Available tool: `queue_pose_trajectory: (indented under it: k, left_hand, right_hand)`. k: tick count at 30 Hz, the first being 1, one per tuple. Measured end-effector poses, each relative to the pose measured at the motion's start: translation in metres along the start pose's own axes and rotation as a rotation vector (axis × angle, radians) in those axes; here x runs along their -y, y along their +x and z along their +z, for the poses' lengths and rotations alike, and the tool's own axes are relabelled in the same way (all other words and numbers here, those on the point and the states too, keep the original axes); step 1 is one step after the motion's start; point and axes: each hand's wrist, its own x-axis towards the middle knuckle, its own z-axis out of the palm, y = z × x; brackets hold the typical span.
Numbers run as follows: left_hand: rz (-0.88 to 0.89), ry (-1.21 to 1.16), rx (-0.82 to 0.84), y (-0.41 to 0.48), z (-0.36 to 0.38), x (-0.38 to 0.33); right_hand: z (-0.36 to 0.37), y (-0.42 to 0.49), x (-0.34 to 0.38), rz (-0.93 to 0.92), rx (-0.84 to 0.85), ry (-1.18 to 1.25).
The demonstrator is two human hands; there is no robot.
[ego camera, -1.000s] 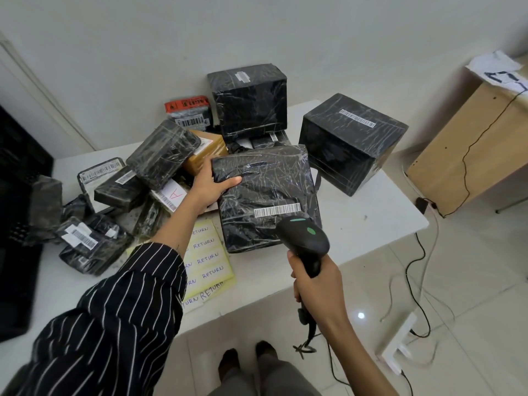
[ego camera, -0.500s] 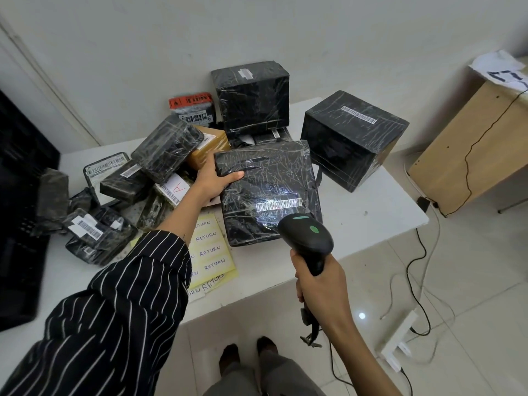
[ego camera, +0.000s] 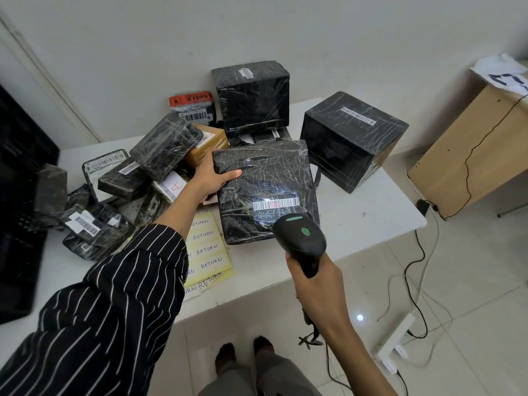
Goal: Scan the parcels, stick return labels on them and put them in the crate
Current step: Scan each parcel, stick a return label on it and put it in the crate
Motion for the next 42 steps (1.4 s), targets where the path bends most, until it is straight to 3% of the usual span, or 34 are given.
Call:
queue_pose_trajectory:
  k: [42]
  left_hand:
    - [0.060, 0.032, -0.044, 0.0003, -0.0035, -0.0013]
  right_hand:
    - [0.0018, -0.0020, -0.0022, -0.065, -0.025, -0.020]
